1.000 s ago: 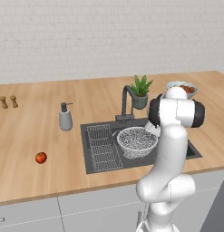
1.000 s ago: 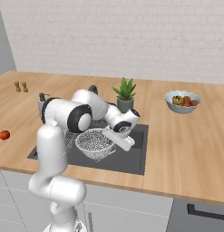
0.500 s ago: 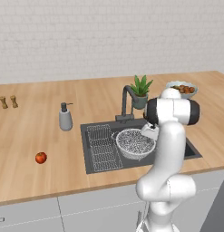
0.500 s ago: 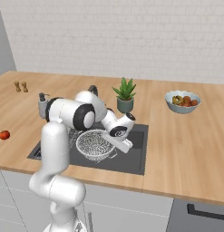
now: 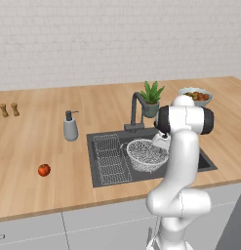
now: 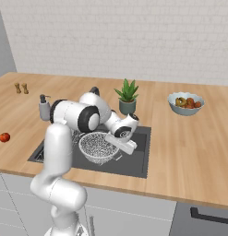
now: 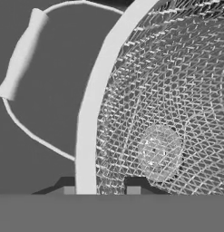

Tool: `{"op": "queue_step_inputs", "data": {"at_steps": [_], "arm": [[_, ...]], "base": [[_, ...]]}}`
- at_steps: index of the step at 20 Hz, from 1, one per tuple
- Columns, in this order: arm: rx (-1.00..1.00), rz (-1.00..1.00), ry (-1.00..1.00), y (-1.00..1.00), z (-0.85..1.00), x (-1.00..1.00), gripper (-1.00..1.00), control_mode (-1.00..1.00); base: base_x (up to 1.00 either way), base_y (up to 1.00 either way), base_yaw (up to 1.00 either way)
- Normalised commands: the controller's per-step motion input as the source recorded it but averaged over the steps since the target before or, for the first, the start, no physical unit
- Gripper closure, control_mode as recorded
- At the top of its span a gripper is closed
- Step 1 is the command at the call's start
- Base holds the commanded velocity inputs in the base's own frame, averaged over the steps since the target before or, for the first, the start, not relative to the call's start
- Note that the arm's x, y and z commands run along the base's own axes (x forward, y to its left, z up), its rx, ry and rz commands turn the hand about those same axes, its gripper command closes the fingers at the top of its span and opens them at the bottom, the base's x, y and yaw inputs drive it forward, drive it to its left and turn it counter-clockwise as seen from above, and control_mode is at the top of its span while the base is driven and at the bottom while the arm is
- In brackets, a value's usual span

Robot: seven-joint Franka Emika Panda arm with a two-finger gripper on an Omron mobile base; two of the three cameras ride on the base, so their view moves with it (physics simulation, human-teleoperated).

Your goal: Put the colander in the sink, put the apple in the colander, and turn on the sink faucet and pour water over the colander.

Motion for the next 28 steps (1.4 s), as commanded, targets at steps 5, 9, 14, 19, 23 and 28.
{"op": "queue_step_inputs", "data": {"at_steps": [5,9,14,19,23,28], "arm": [[0.00,0.13,-0.09,0.00,0.10,-0.36,-1.00,-1.00],[0.00,0.11,-0.14,-0.14,0.29,-0.47,-1.00,-1.00],[0.02,0.14,-0.14,-0.41,0.34,-0.56,-1.00,-1.00],[0.05,0.05,-0.12,-0.28,0.51,-0.80,-1.00,-1.00],[0.09,-0.07,-0.09,0.01,0.62,-0.89,-1.00,-1.00],[0.04,-0.14,-0.06,0.13,0.58,-0.87,-1.00,-1.00]], "base": [[0.00,0.00,0.00],[0.00,0.00,0.00],[0.00,0.00,0.00],[0.00,0.00,0.00],[0.00,0.00,0.00],[0.00,0.00,0.00]]}}
